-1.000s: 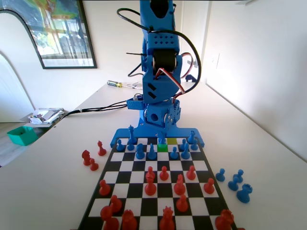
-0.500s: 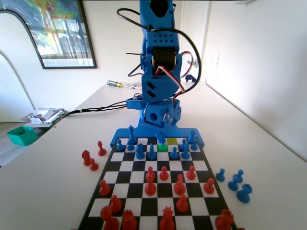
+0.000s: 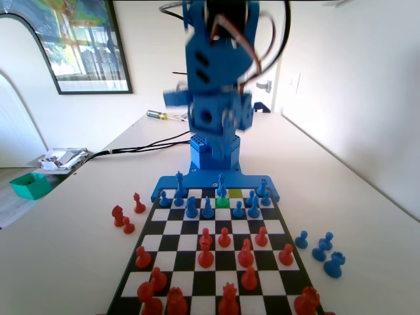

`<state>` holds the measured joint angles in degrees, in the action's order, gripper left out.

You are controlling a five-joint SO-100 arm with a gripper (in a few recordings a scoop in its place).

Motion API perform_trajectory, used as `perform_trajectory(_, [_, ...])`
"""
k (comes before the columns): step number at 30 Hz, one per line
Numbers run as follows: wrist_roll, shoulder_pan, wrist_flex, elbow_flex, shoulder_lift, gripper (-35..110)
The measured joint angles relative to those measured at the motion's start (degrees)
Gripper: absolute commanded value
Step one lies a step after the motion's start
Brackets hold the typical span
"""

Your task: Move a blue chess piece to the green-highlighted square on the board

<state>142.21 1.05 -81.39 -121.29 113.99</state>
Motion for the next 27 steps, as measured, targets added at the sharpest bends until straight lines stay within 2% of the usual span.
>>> perform_trajectory(4, [-7.73,1.85,-8.61,5.71,5.71,1])
perform_trajectory(9, [-22.76,4.39,-14.77,9.84,15.73,1])
perform_trajectory(15, [-35.68,2.02,-23.38,15.12,26.46,1])
perform_trajectory(21, [-40.78,-0.79,-23.82,14.59,38.14,1])
perform_trajectory(27, [-44.47,-0.88,-22.41,6.86,46.93,1])
